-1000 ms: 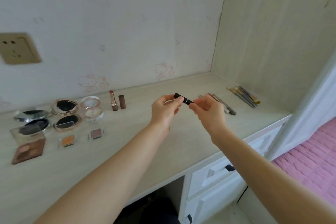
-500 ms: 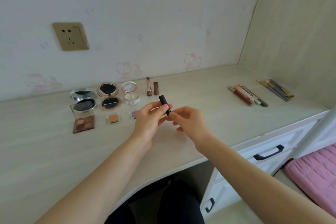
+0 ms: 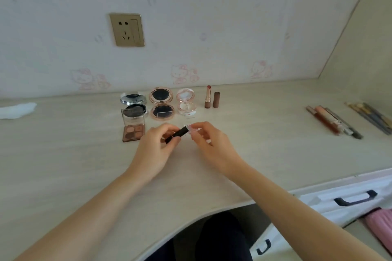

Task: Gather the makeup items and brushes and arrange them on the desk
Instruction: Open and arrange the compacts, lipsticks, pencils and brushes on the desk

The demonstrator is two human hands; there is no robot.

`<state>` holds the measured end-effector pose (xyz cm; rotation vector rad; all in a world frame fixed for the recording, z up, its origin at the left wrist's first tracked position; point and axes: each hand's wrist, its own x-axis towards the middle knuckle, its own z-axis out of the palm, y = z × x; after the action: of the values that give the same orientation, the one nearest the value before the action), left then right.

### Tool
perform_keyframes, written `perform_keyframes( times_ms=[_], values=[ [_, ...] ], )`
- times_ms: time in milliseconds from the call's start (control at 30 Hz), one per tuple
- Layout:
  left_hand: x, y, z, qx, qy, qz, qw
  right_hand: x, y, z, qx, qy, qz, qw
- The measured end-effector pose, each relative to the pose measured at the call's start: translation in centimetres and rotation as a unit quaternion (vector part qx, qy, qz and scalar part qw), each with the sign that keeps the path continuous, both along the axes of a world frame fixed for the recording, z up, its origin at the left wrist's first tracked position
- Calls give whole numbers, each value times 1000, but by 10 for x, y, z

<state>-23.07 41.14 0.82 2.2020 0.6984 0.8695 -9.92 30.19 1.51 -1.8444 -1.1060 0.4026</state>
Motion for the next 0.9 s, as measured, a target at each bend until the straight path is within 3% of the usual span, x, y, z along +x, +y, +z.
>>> perform_keyframes(
  times_ms=[133, 300, 900],
  values=[
    [-9, 3, -6, 104, 2, -14, 994, -5, 2, -15, -10, -158, 78, 984],
    [-15, 5, -2, 192, 30, -46, 980, -8, -3, -13, 22, -234, 65, 970],
    [-15, -14, 10, 270, 172, -69, 945, -18, -8, -11, 125, -309, 37, 942]
  ],
)
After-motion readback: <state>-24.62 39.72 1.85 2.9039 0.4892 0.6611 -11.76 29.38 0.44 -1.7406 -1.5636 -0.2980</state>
